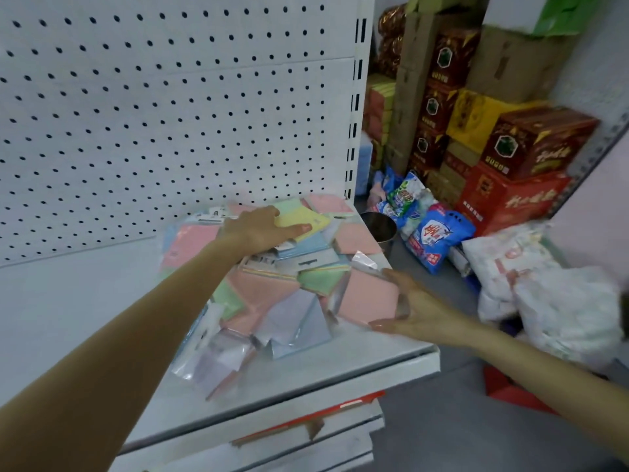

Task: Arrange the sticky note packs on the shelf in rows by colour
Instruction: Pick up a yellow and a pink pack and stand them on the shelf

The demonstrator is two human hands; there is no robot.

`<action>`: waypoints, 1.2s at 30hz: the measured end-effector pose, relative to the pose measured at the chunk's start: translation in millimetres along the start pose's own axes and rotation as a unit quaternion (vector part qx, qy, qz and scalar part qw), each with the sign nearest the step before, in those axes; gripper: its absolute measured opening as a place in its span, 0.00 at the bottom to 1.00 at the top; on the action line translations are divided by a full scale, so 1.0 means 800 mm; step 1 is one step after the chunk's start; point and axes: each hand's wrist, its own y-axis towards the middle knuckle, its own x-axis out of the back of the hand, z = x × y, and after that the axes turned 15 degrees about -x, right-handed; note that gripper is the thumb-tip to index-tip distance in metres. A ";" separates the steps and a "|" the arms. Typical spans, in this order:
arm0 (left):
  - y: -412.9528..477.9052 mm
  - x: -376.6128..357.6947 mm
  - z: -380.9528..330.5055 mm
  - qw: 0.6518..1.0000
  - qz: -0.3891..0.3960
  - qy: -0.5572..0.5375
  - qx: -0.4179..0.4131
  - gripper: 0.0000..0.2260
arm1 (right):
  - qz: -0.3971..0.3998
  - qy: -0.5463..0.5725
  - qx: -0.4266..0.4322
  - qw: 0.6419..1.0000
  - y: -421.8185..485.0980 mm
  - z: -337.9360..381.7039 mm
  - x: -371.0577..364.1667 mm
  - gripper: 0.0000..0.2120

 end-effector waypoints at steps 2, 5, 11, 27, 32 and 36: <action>0.002 -0.001 -0.003 1.000 -0.010 0.005 0.003 0.39 | -0.001 0.053 -0.009 0.999 -0.001 0.001 -0.004 0.48; 0.003 -0.002 -0.010 0.999 -0.050 -0.016 0.011 0.38 | -0.008 0.126 -0.046 0.991 0.003 0.001 -0.004 0.48; -0.005 0.017 -0.017 0.986 -0.111 -0.125 0.007 0.29 | -0.005 0.281 -0.131 0.951 0.011 -0.007 -0.003 0.31; -0.114 0.061 0.008 0.910 -0.220 -0.348 -0.040 0.09 | -0.023 0.463 0.004 0.886 0.007 0.058 0.047 0.12; -0.186 0.071 0.060 0.897 -0.201 -0.392 -0.018 0.09 | 0.070 0.451 0.058 0.888 0.001 0.154 -0.002 0.14; -0.253 0.093 0.118 0.895 -0.132 -0.423 -0.050 0.10 | 0.147 0.485 0.060 0.860 -0.008 0.253 -0.063 0.08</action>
